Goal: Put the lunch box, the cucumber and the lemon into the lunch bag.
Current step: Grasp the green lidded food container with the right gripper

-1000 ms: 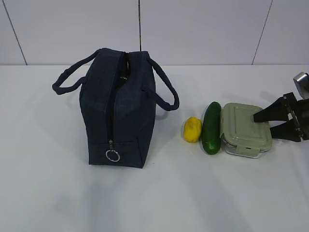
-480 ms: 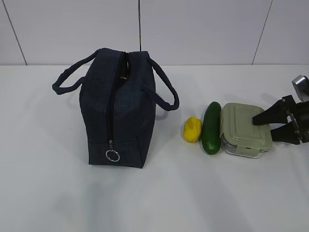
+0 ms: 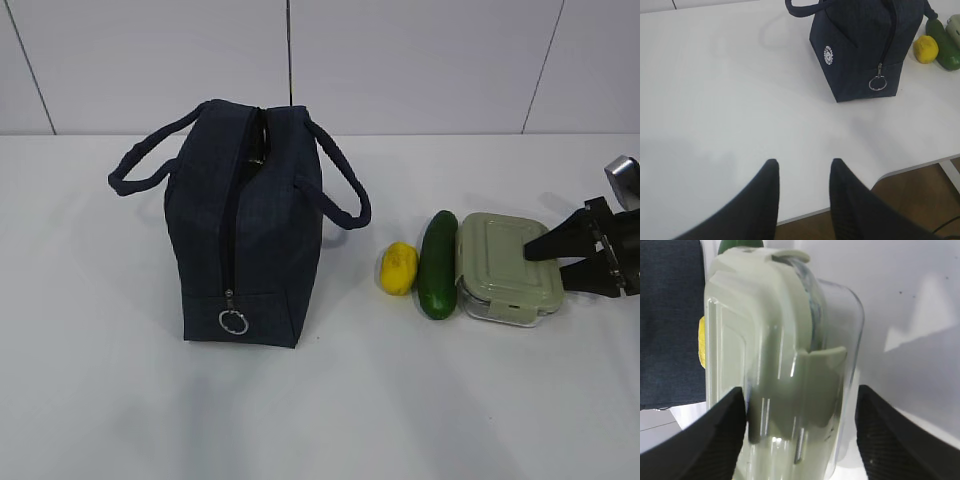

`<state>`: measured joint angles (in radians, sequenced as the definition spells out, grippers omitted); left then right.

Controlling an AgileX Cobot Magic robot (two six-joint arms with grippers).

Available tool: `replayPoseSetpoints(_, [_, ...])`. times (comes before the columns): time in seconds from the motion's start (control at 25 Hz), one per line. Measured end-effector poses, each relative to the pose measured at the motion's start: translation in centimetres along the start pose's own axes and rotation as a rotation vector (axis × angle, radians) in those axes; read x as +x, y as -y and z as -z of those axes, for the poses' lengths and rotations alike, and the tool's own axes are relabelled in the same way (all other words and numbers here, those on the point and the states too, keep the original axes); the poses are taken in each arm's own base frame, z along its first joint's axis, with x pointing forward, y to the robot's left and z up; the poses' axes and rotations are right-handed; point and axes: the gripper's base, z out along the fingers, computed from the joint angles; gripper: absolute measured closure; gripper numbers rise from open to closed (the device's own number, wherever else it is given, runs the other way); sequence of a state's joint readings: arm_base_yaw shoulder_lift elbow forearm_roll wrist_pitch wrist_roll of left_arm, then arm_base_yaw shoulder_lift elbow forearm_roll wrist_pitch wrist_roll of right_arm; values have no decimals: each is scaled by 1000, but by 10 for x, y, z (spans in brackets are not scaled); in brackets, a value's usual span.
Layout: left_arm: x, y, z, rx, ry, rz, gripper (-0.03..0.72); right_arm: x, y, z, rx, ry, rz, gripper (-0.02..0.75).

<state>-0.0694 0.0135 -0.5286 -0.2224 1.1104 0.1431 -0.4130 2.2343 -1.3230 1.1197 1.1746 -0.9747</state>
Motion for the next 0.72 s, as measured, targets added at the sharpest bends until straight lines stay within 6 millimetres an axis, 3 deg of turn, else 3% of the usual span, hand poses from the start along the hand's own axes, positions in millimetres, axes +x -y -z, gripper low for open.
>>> replayPoseSetpoints(0.72, [0,0,0,0,0,0,445,0,-1,0,-7,2,-4,300])
